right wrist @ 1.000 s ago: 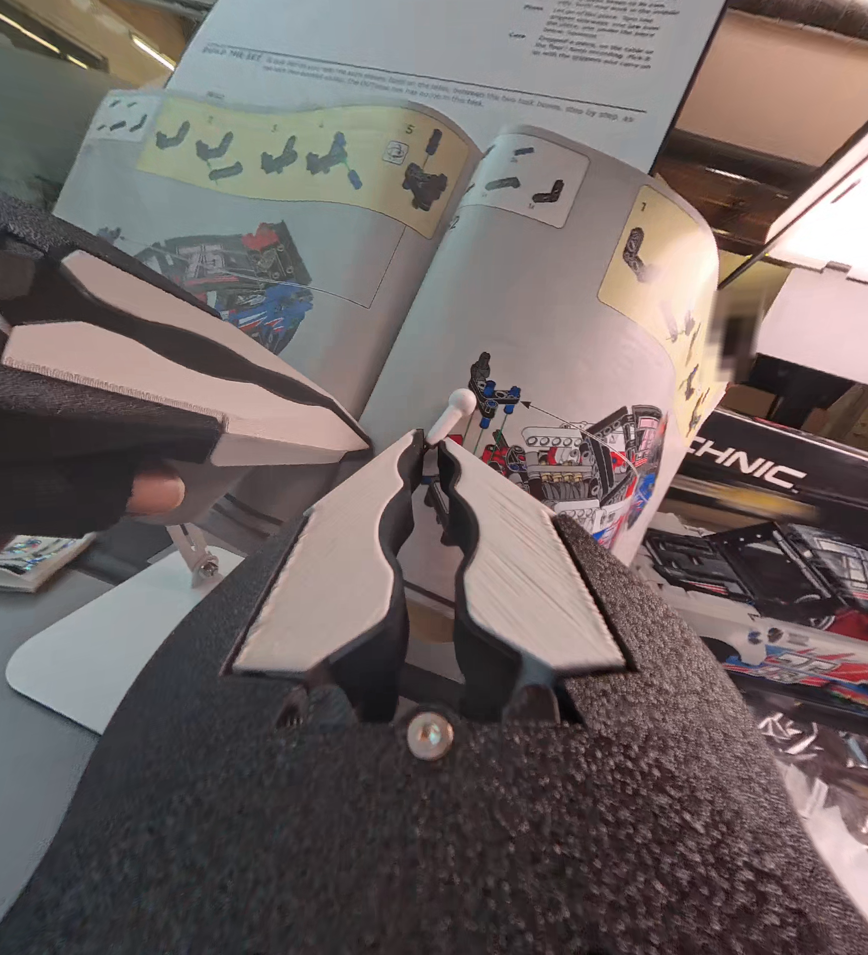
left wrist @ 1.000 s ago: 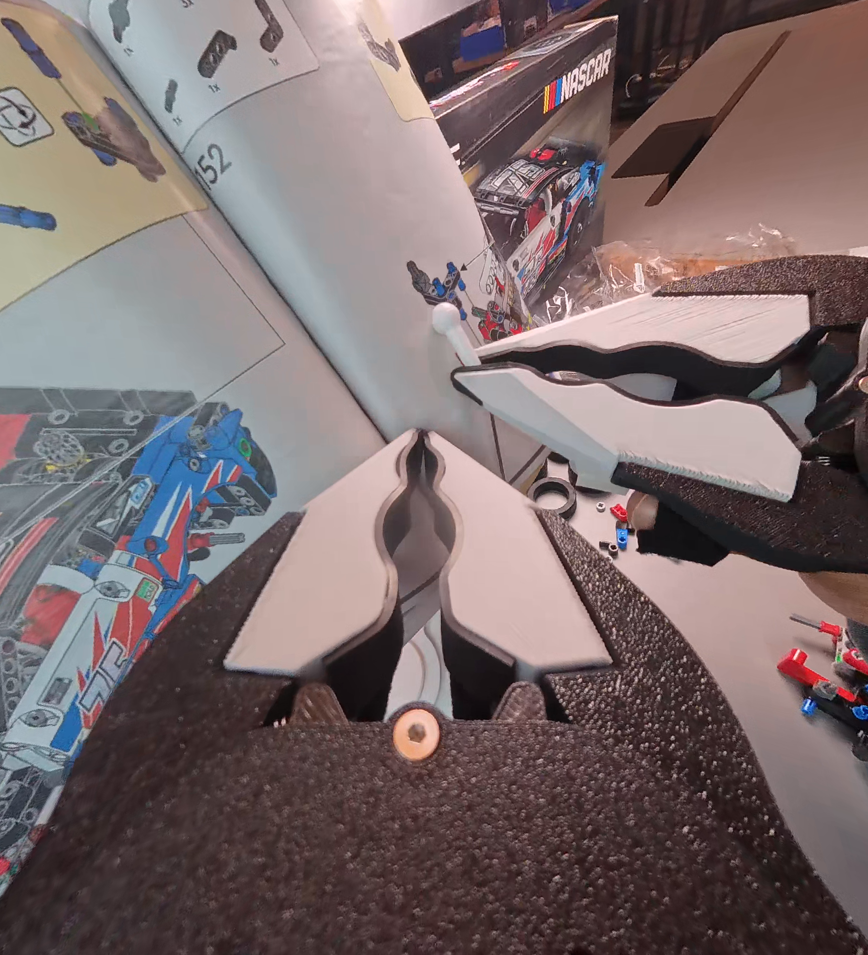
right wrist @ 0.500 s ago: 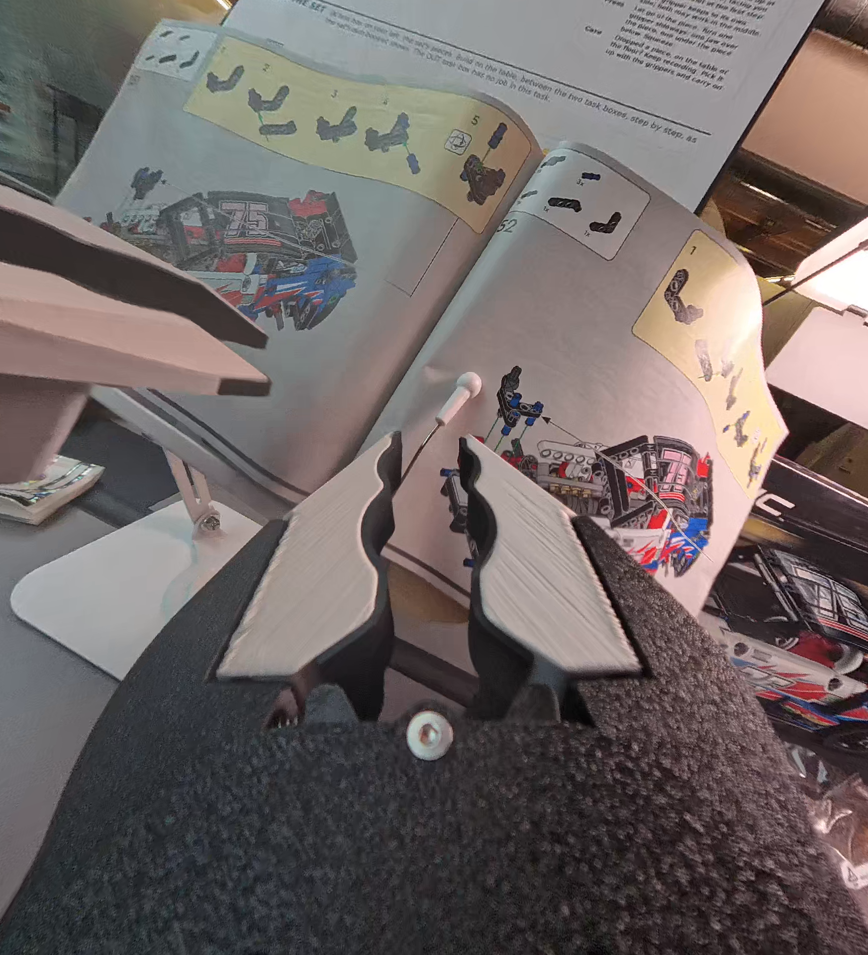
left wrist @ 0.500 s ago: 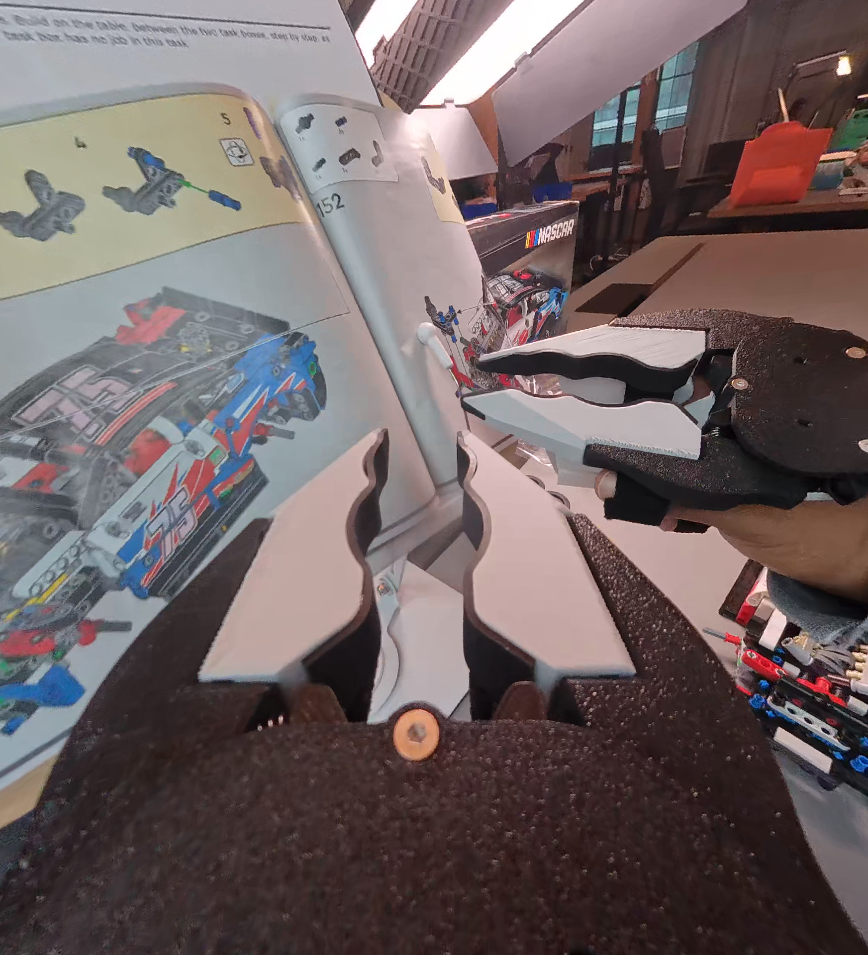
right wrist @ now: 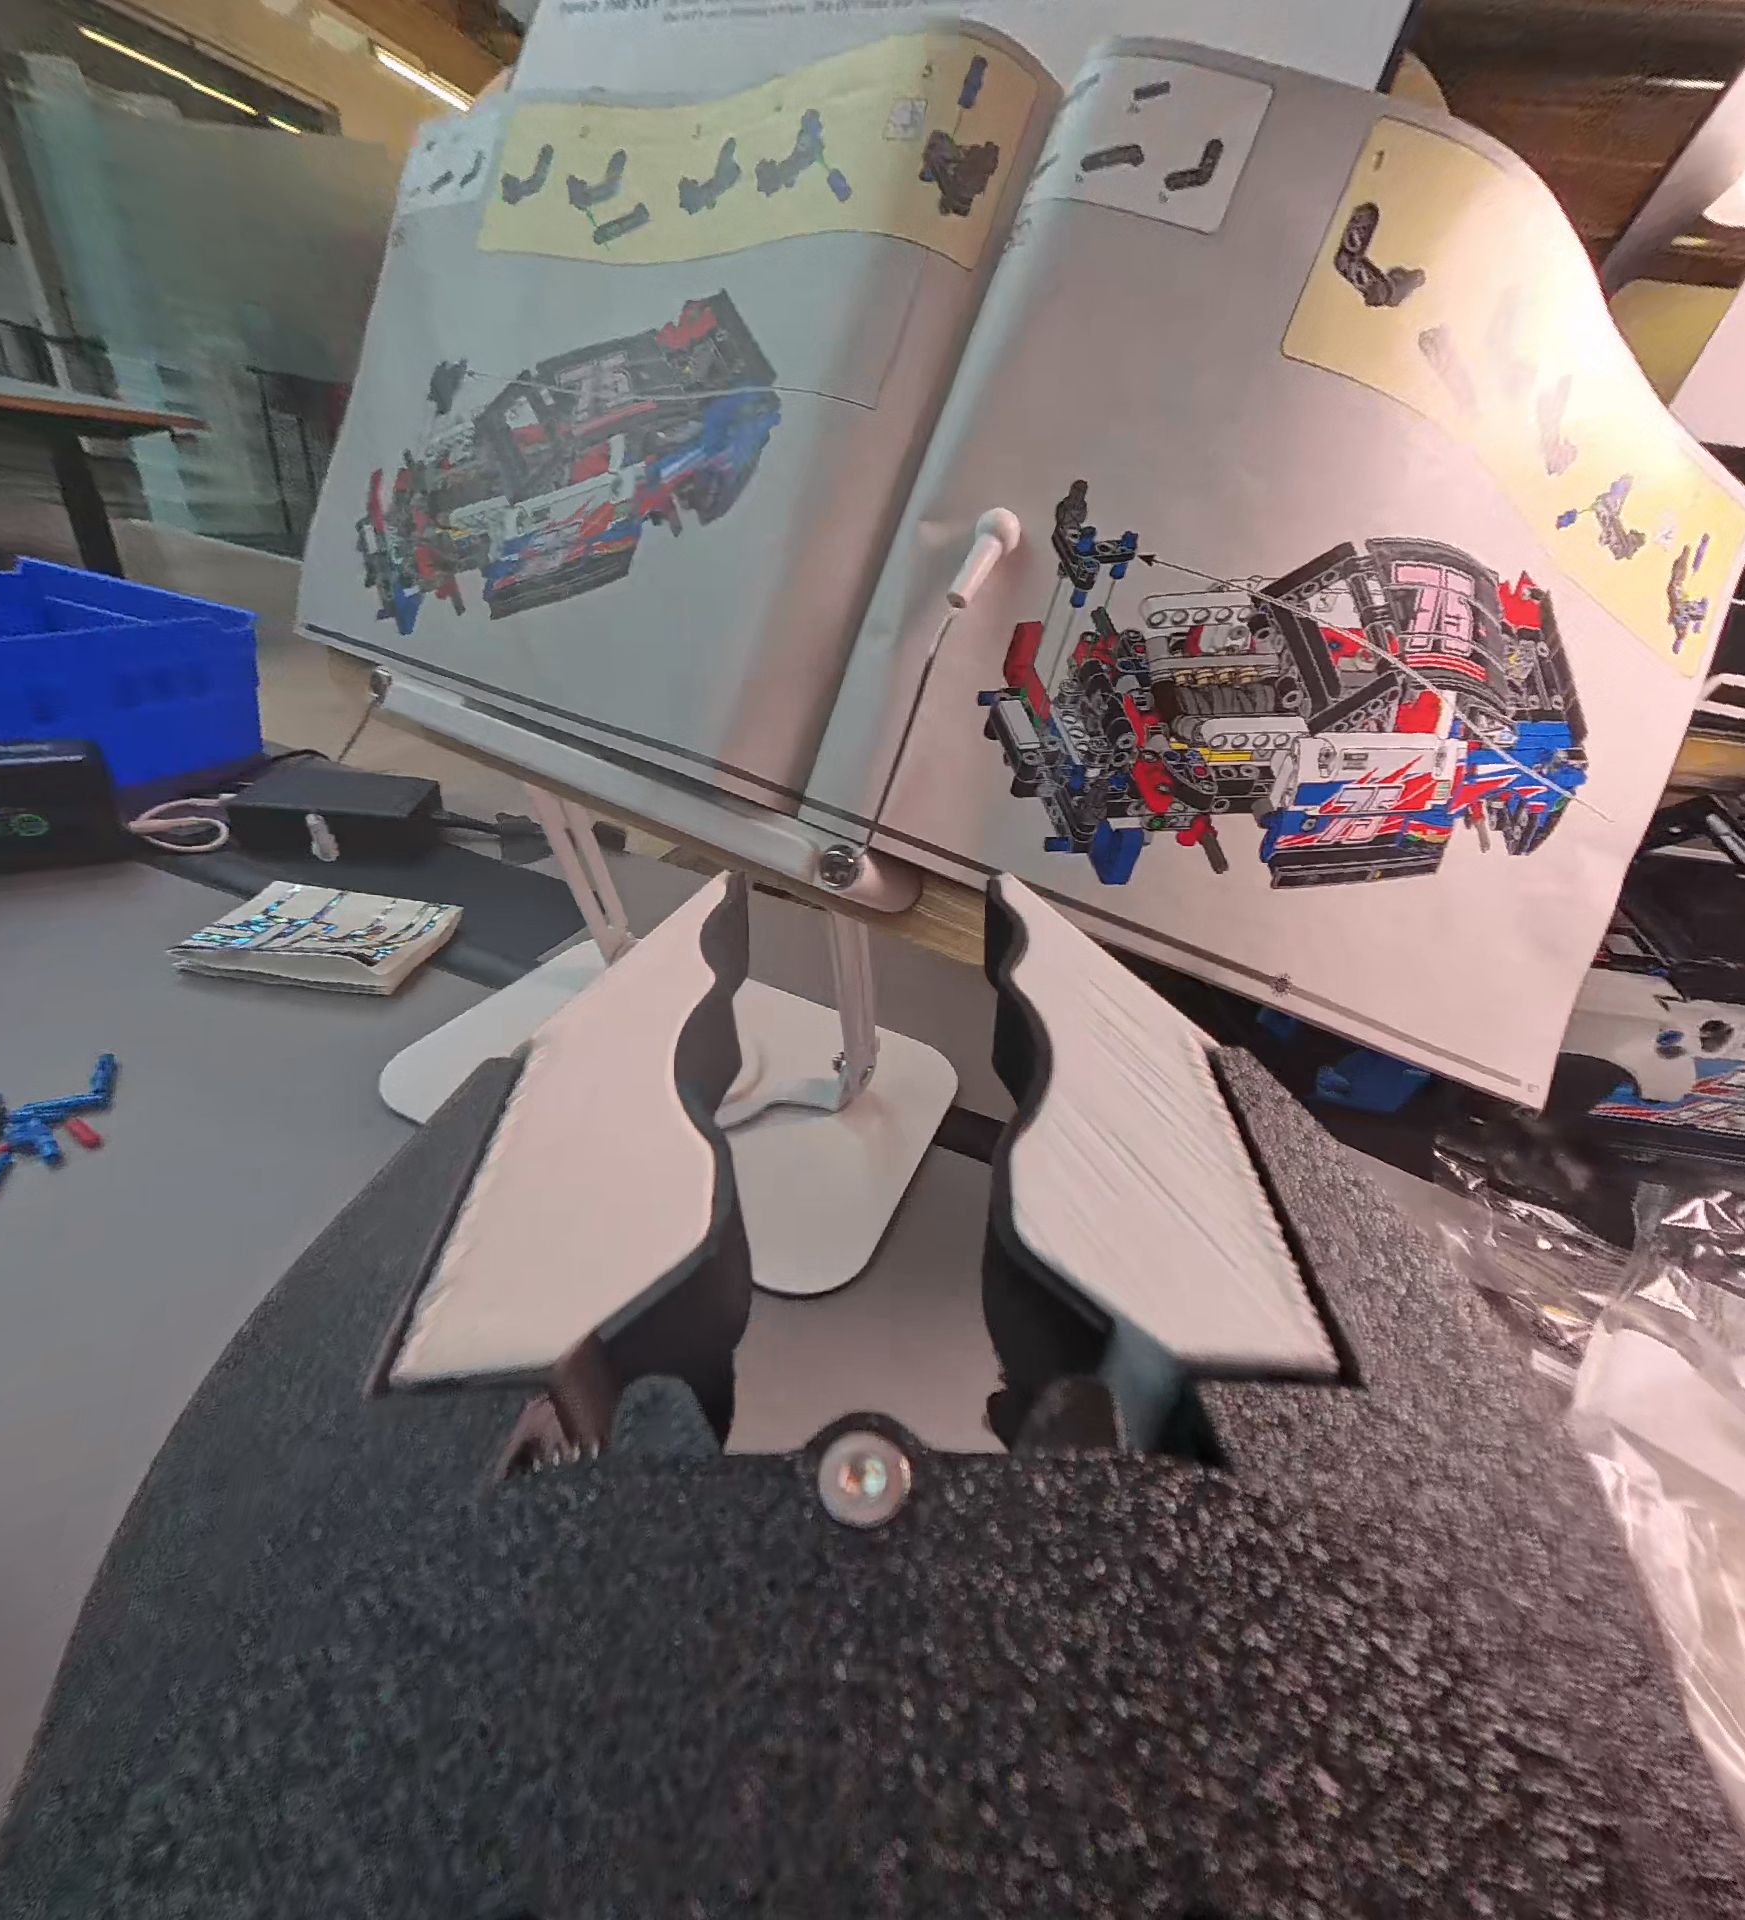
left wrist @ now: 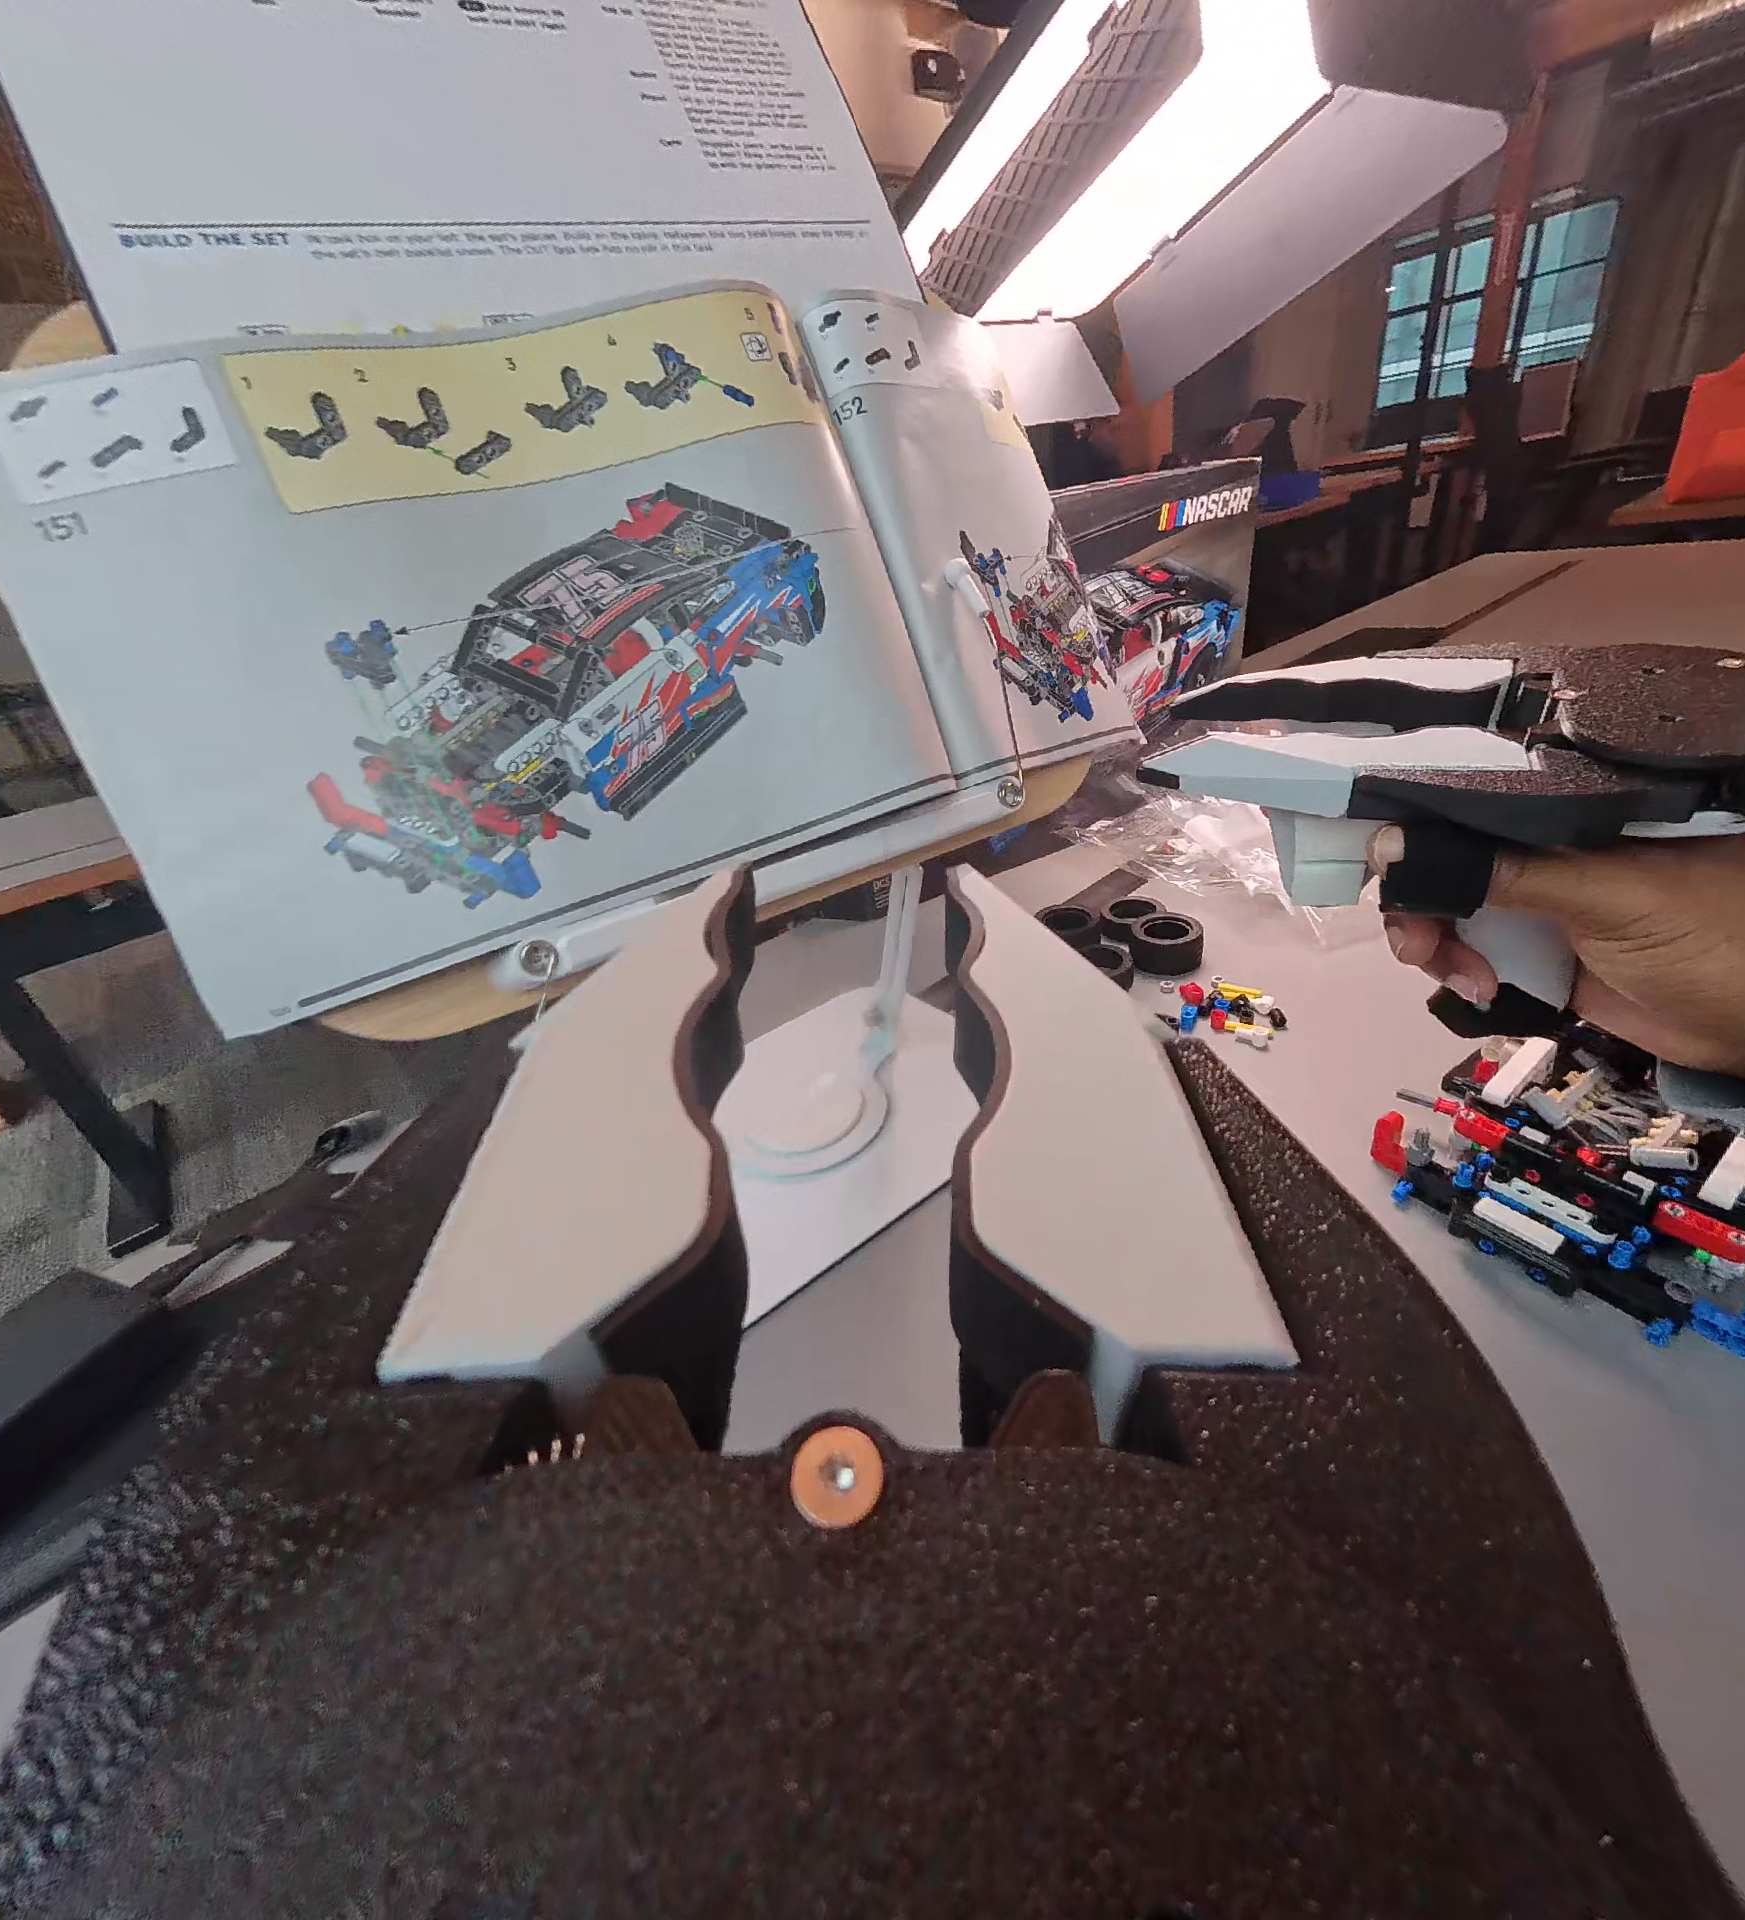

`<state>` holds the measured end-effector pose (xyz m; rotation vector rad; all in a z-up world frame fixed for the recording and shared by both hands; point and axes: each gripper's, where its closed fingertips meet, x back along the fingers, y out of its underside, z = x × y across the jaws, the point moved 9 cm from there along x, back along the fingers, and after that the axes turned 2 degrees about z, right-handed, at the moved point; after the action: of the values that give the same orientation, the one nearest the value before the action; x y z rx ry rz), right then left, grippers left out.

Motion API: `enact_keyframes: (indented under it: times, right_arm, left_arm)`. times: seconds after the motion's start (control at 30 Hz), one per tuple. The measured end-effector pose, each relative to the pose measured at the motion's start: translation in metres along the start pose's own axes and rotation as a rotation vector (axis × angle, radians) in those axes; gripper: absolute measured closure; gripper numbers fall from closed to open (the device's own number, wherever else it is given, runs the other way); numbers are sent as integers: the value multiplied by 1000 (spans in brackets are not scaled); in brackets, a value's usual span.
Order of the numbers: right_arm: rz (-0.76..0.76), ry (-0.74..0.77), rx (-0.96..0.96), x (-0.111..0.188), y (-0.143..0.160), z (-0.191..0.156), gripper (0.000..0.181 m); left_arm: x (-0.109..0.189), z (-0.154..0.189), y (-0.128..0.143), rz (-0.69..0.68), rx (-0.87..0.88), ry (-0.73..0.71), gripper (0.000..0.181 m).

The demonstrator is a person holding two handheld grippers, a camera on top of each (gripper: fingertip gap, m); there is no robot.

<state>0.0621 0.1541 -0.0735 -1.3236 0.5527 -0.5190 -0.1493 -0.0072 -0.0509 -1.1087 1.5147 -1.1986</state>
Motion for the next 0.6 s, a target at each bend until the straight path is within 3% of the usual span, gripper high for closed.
enact_keyframes:
  times: [0.23, 0.4, 0.6]
  right_arm:
    - [-35, -50, 6, 41, -12, -28, 121]
    - [-120, -104, 21, 97, -4, -27, 118]
    - [-208, -55, 22, 176, 20, -20, 117]
  left_arm:
    - [58, 10, 8, -51, 50, -62, 103]
    - [104, 16, 17, -76, 76, -99, 111]
    - [154, 36, 16, -106, 62, -122, 111]
